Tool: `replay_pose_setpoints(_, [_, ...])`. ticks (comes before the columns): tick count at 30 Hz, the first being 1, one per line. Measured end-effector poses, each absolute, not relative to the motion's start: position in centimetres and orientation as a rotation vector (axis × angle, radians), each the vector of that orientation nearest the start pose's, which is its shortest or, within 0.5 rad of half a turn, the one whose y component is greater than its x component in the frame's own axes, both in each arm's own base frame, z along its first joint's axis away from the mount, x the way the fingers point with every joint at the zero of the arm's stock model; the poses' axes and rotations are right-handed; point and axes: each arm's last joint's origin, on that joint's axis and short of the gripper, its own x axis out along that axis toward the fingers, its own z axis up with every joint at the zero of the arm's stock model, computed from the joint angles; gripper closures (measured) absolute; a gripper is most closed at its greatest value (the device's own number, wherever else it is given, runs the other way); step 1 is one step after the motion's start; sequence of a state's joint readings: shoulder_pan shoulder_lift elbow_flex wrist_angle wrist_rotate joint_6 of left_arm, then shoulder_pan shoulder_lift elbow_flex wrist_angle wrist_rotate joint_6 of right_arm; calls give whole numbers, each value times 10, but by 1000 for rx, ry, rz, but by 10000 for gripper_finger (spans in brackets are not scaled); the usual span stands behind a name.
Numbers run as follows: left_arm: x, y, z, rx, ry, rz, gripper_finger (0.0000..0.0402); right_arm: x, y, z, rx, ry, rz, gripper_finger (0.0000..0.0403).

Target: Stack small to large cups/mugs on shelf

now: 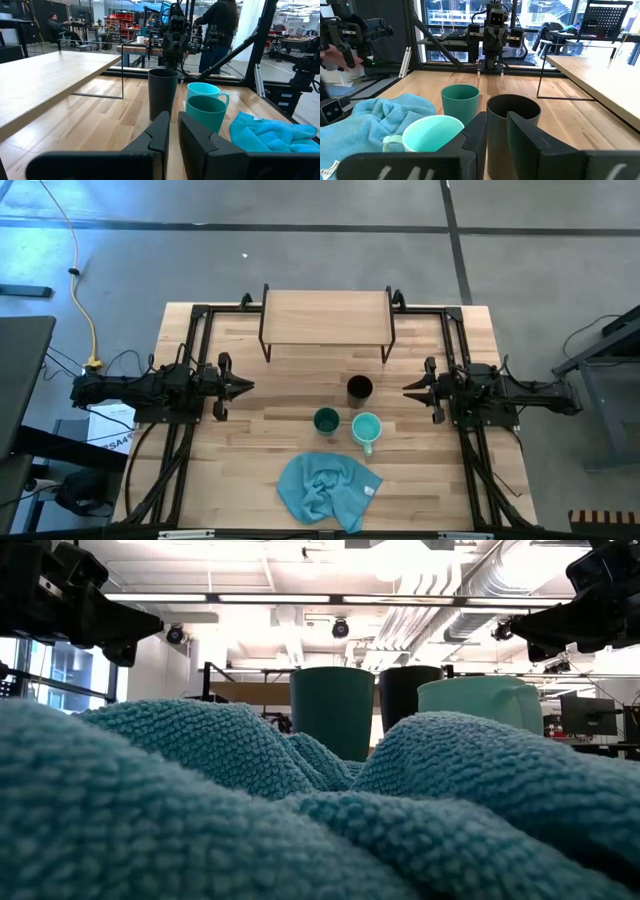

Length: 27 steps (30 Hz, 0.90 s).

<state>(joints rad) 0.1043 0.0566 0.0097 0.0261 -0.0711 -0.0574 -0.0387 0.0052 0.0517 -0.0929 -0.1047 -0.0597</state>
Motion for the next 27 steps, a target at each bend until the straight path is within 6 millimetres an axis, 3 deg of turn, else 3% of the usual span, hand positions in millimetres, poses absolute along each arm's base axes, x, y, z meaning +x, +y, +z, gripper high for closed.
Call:
replay_pose_setpoints(6, [100, 13, 165, -58, 16, 176, 371, 94, -1, 172, -58, 44, 67, 336])
replay_pose_setpoints(9, [100, 12, 166, -61, 5, 172, 371, 95, -1, 172, -186, 40, 51, 336])
replay_pose_setpoints(15, [98, 10, 186, -344, -215, 73, 371, 95, -1, 172, -259, 37, 52, 336])
replay_pose_setpoints(19, [95, 11, 196, -380, -336, 74, 371, 95, -1, 172, -264, 32, 51, 336])
replay_pose_setpoints(21, [93, 11, 203, -389, -404, 57, 371, 95, -1, 176, -196, -9, 43, 336])
replay_pose_setpoints(27, [86, 10, 217, -401, -566, 23, 371, 91, -2, 201, 263, -265, 44, 336])
